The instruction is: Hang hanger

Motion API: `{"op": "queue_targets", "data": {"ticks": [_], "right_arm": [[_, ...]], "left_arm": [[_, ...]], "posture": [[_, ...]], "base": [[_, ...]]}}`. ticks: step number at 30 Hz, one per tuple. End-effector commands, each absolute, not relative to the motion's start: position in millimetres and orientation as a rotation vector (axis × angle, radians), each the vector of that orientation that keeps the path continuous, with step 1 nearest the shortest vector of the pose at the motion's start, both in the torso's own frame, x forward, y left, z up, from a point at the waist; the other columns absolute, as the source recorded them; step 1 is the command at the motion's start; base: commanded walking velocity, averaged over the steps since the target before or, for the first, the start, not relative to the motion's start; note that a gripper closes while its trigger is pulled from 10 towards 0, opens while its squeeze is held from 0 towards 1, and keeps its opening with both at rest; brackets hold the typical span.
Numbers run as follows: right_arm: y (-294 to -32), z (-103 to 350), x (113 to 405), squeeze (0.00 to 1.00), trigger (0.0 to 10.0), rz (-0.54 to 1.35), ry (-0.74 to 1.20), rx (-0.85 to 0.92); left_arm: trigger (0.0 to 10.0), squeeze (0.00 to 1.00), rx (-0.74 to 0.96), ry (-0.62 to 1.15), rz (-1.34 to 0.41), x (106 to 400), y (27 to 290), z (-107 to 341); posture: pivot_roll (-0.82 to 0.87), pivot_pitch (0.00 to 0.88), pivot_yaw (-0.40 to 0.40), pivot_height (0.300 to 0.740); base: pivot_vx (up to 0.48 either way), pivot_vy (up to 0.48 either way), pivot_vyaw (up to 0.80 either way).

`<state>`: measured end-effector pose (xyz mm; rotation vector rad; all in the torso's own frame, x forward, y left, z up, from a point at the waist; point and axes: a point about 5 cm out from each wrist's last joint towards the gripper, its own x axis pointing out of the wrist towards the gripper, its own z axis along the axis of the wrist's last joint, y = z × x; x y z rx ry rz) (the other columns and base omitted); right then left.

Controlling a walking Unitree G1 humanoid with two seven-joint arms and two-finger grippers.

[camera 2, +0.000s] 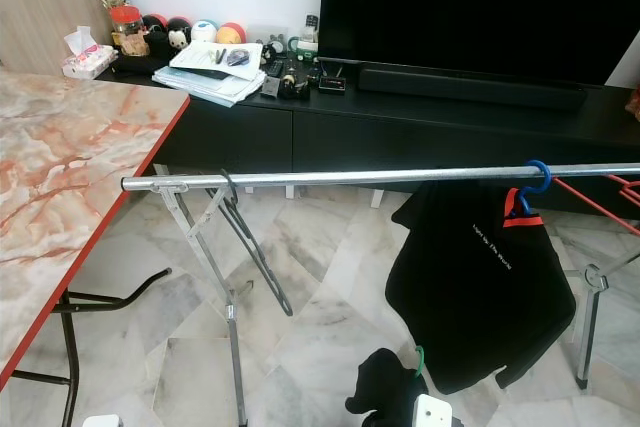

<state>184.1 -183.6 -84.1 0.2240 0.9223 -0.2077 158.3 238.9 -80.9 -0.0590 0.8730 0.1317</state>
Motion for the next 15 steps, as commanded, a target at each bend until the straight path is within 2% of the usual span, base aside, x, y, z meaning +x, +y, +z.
{"op": "queue_targets", "data": {"ticks": [1, 4, 15], "right_arm": [[-187.2, -83.6, 183.7, 0.0, 10.0, -0.225, 0.908, 0.229], [-187.6, -83.6, 183.5, 0.0, 10.0, -0.229, 0.906, 0.231], [-187.7, -82.6, 185.2, 0.0, 10.0, -0.228, 0.897, 0.233]], "left_arm": [[10.0, 0.0, -0.064, 0.898, 0.129, 154.1, 237.7, -83.5], [10.0, 0.0, -0.066, 0.896, 0.133, 154.4, 238.4, -83.2], [10.0, 0.0, -0.07, 0.891, 0.143, 155.5, 240.3, -82.2]], "posture": [[0.09, 0.062, -0.036, 0.74], [0.09, 0.064, -0.036, 0.74], [0.09, 0.071, -0.035, 0.74]], "base": [[0.0, 0.0, 0.0], [0.0, 0.0, 0.0], [-0.255, 0.0, 0.0]]}}
